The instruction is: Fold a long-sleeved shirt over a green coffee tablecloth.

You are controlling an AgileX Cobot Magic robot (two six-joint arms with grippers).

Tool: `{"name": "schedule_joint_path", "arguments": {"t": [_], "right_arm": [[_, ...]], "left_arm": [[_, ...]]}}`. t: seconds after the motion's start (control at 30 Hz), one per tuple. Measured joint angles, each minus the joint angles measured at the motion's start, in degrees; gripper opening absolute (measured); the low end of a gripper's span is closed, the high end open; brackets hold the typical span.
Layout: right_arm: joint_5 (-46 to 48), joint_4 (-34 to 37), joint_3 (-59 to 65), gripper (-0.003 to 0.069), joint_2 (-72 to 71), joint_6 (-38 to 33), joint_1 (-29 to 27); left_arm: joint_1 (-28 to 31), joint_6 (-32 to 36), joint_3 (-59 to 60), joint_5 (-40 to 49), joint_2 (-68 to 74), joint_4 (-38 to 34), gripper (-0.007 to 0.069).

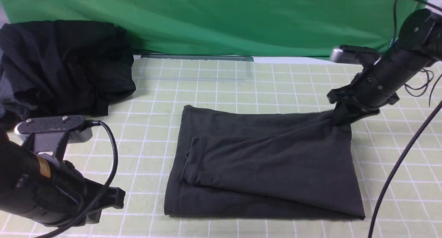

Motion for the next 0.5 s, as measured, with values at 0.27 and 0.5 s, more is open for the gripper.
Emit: {"name": "schedule_joint_path", "arguments": {"t": [0.27,0.5], "right_arm": [[10.2,-9.4,-2.3,0.0166,-7.6,4.0,0.1],[-1.7,-17.2,8.7,0.0005,-42.5,6.8,0.0]], "left_arm": [[0.0,1.2,0.0,1.3,-0.9,-0.1,-0.0003],[0.0,3.9,0.0,0.9,-13.5,-2.2,-0.0003]]}}
